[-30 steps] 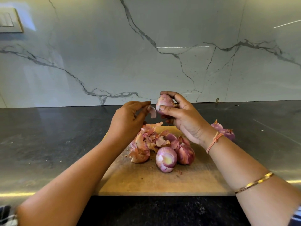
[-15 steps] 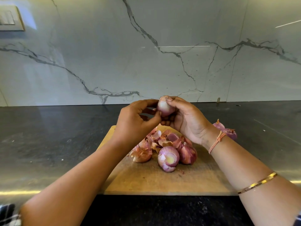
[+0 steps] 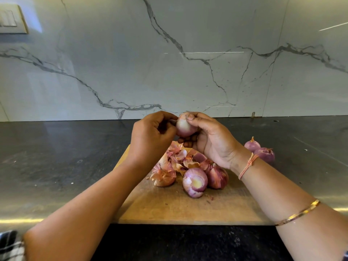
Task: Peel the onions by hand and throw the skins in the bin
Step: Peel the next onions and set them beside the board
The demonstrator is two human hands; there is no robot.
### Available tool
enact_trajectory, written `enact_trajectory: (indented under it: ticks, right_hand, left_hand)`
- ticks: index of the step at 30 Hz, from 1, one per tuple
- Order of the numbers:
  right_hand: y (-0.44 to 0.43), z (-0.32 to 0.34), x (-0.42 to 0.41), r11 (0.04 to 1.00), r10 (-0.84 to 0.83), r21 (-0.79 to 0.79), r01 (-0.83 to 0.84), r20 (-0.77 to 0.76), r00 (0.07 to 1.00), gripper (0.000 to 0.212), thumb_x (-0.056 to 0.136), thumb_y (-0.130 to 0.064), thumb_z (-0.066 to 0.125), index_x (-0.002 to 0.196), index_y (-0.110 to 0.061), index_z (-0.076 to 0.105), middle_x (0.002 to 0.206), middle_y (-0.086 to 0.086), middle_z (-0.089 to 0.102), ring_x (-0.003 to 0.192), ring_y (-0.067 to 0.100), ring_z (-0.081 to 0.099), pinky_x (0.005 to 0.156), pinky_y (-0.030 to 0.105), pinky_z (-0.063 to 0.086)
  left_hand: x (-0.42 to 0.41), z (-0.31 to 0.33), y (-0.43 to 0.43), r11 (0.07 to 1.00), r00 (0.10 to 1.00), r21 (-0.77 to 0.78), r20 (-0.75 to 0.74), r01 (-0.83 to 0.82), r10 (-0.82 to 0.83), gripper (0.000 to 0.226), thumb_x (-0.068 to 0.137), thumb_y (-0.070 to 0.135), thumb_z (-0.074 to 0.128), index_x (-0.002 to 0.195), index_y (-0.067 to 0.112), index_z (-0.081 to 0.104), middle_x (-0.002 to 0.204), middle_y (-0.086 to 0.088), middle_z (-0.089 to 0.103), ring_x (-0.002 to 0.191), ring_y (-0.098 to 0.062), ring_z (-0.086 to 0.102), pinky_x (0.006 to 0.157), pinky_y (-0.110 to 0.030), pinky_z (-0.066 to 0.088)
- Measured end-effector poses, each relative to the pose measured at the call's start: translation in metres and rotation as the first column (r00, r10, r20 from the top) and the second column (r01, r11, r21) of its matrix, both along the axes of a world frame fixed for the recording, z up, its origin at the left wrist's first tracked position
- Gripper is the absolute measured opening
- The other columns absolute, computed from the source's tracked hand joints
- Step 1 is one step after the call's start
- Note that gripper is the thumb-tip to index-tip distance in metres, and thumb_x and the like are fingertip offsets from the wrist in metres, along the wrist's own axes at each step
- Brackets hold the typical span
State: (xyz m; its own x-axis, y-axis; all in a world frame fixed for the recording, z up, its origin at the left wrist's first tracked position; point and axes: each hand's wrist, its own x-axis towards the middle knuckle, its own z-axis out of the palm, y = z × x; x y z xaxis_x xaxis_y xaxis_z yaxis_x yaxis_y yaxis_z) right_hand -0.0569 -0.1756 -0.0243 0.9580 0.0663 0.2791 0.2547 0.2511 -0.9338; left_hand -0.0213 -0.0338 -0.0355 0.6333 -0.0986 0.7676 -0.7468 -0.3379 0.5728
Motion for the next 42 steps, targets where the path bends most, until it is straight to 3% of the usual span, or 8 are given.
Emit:
enact_trajectory:
  ticks: [10,14,19,23,31,36,39,42]
  right_hand:
    - [-0.007,0.003,0.0,1.0,-0.012,-0.017,0.011,-0.038,0.999,0.027,0.094,-0.021,0.042,0.111,-0.008,0.058,0.076,0.007,0.061,0.056,0.013,0.048,0.052,0.021,0.038]
    - [-0.011,0.002,0.003,0.999,-0.012,-0.034,0.01,-0.054,0.998,0.037,0.073,-0.029,0.056,0.107,-0.014,0.061,0.079,0.005,0.059,0.058,0.012,0.049,0.051,0.021,0.038]
    - [-0.012,0.0,0.005,0.997,-0.01,-0.082,0.008,-0.024,1.0,0.039,0.069,-0.025,0.056,0.106,-0.018,0.062,0.088,0.0,0.061,0.069,0.009,0.056,0.055,0.02,0.042]
    - [-0.013,-0.002,0.006,0.987,-0.016,-0.16,0.029,0.081,0.997,0.04,0.07,-0.019,0.058,0.11,-0.021,0.06,0.092,-0.004,0.063,0.083,0.007,0.059,0.07,0.019,0.047]
    - [-0.012,-0.009,0.005,0.75,-0.158,-0.568,0.338,0.342,0.926,0.056,0.085,-0.001,0.06,0.133,-0.025,0.041,0.109,-0.002,0.057,0.093,0.009,0.059,0.085,0.027,0.049]
    - [-0.01,-0.009,0.005,0.699,-0.171,-0.59,0.404,0.411,0.896,0.054,0.087,-0.004,0.062,0.134,-0.022,0.041,0.115,0.001,0.058,0.097,0.007,0.058,0.082,0.015,0.046]
    - [-0.009,-0.009,0.005,0.695,-0.161,-0.6,0.397,0.408,0.899,0.055,0.086,-0.004,0.063,0.133,-0.022,0.041,0.113,-0.001,0.058,0.095,0.008,0.059,0.082,0.017,0.047]
    - [-0.009,-0.01,0.005,0.691,-0.159,-0.598,0.407,0.423,0.892,0.055,0.085,-0.004,0.064,0.133,-0.021,0.042,0.113,0.0,0.059,0.095,0.008,0.059,0.082,0.018,0.048]
  left_hand:
    - [0.002,0.001,0.001,0.992,0.987,-0.097,-0.131,0.082,-0.095,0.025,0.087,0.002,0.058,0.086,0.026,0.066,0.081,0.006,0.071,0.073,-0.009,0.068,0.073,-0.032,0.058]
    - [-0.001,0.0,0.001,0.994,0.982,-0.021,-0.154,0.108,-0.11,0.02,0.088,0.009,0.058,0.097,0.021,0.071,0.085,0.018,0.069,0.079,0.006,0.065,0.071,-0.014,0.052]
    - [-0.007,0.001,0.001,0.987,0.979,-0.011,-0.126,0.159,-0.159,0.013,0.086,0.023,0.066,0.094,0.033,0.067,0.092,0.014,0.07,0.084,-0.002,0.068,0.072,-0.027,0.058]
    - [-0.008,0.003,0.002,0.98,0.97,-0.017,-0.14,0.2,-0.201,0.015,0.085,0.02,0.069,0.089,0.034,0.066,0.085,0.02,0.069,0.079,0.003,0.067,0.069,-0.016,0.055]
    - [-0.005,0.001,0.0,0.984,0.977,-0.008,-0.117,0.18,-0.179,0.018,0.084,0.01,0.069,0.1,0.016,0.073,0.079,0.02,0.067,0.075,0.008,0.066,0.068,-0.009,0.051]
    - [-0.003,-0.001,0.0,0.992,0.993,0.044,-0.016,0.118,-0.118,0.018,0.084,0.008,0.069,0.1,0.012,0.074,0.078,0.019,0.067,0.075,0.008,0.065,0.068,-0.011,0.052]
    - [-0.001,-0.002,0.002,0.997,0.997,0.05,0.041,0.059,-0.061,0.014,0.085,0.007,0.067,0.094,0.011,0.076,0.076,0.007,0.071,0.072,-0.005,0.067,0.066,-0.024,0.056]
    - [-0.001,-0.001,0.002,0.997,0.996,0.055,0.057,0.06,-0.063,0.013,0.085,0.007,0.067,0.094,0.012,0.076,0.074,0.013,0.068,0.072,-0.001,0.066,0.066,-0.02,0.055]
